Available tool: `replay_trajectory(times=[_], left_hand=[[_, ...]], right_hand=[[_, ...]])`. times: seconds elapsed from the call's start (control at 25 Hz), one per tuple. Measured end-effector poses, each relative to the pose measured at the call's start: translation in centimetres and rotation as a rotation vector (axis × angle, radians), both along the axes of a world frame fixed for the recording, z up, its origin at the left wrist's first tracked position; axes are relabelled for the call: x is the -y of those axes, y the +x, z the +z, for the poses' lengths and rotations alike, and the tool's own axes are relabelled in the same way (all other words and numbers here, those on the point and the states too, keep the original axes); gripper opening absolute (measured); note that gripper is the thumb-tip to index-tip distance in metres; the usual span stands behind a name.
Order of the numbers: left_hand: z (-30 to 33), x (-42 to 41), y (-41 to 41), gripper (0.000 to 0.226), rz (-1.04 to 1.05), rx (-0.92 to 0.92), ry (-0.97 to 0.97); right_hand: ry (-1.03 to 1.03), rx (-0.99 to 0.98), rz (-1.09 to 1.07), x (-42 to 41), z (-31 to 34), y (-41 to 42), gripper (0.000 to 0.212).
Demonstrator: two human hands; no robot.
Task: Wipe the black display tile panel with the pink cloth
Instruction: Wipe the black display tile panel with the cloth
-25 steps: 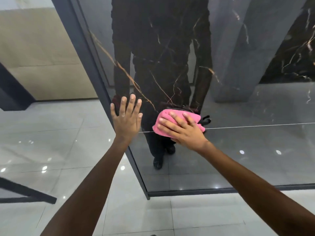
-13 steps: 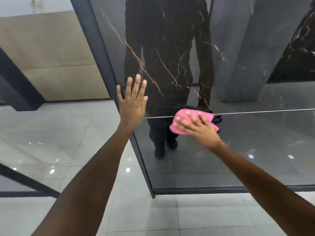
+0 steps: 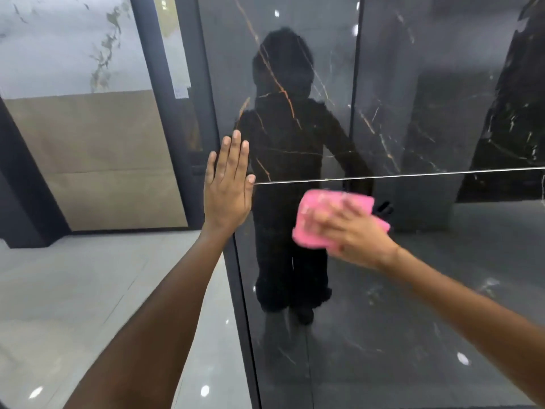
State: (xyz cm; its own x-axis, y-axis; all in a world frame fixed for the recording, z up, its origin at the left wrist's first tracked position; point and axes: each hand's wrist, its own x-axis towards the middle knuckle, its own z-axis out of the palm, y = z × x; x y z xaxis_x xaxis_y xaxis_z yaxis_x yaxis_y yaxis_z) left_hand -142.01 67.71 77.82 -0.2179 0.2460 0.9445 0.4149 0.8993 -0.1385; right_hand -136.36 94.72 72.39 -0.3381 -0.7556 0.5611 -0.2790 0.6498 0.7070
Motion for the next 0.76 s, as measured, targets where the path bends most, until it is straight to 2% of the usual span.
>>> replay_trajectory(times=[0.08,0.12,0.16,0.2,0.28,0.32,0.36,0.4,0.52,0.56,0.6,0.64,0.72,0.76], left_hand=[[0.0,0.1,0.3,0.054,-0.079,-0.008,0.020],[-0.4,0.1,0.4,0.053,-0.142,0.021,0.052],[-1.5,0.2,0.8,0.053,-0.194,0.058,0.085],[-3.9,0.5,1.4,0.053,-0.210,0.096,0.100],[-9.9,1.2,1.8,0.056,-0.162,0.151,0.084],[-12.5,1.4,1.8,0.057,-0.133,0.167,0.066],[-14.4,1.5,1.5,0.058,-0.119,0.176,0.065],[-15.6,1.3,0.9,0.058,-0.109,0.174,0.083],[-16.3,0.1,0.1,0.056,-0.062,0.118,0.153],[-16.5,0.0,-0.1,0.056,-0.057,0.086,0.161],[-16.8,-0.1,-0.2,0.056,-0.050,0.059,0.160],[-17.0,-0.1,-0.4,0.056,-0.046,0.043,0.157],[-17.1,0.1,-0.5,0.056,-0.057,0.023,0.157],[-17.1,0.2,-0.4,0.056,-0.064,0.016,0.157]], right_hand=[[-0.536,-0.077,-0.011,0.8,4.3,0.2,0.072],[-0.653,-0.086,0.010,1.9,5.1,0.2,0.072],[-0.590,-0.100,0.021,3.3,4.3,0.2,0.073],[-0.382,-0.083,0.039,4.3,1.7,0.0,0.074],[0.178,0.068,0.033,4.8,-5.6,0.2,0.074],[0.327,0.099,0.013,3.5,-7.4,0.4,0.074],[0.338,0.083,0.009,1.8,-7.7,0.4,0.073],[0.204,0.000,0.018,0.2,-7.3,0.1,0.072],[-0.606,-0.150,0.014,-3.2,-3.4,0.4,0.072],[-0.740,-0.173,0.041,-3.3,-4.0,0.6,0.073],[-0.714,-0.187,0.052,-3.1,-6.0,0.6,0.074],[-0.519,-0.169,0.048,-2.4,-9.2,0.4,0.074],[0.085,-0.015,-0.005,-1.7,-16.1,1.1,0.071],[0.267,0.039,-0.048,-2.2,-17.0,1.4,0.068]])
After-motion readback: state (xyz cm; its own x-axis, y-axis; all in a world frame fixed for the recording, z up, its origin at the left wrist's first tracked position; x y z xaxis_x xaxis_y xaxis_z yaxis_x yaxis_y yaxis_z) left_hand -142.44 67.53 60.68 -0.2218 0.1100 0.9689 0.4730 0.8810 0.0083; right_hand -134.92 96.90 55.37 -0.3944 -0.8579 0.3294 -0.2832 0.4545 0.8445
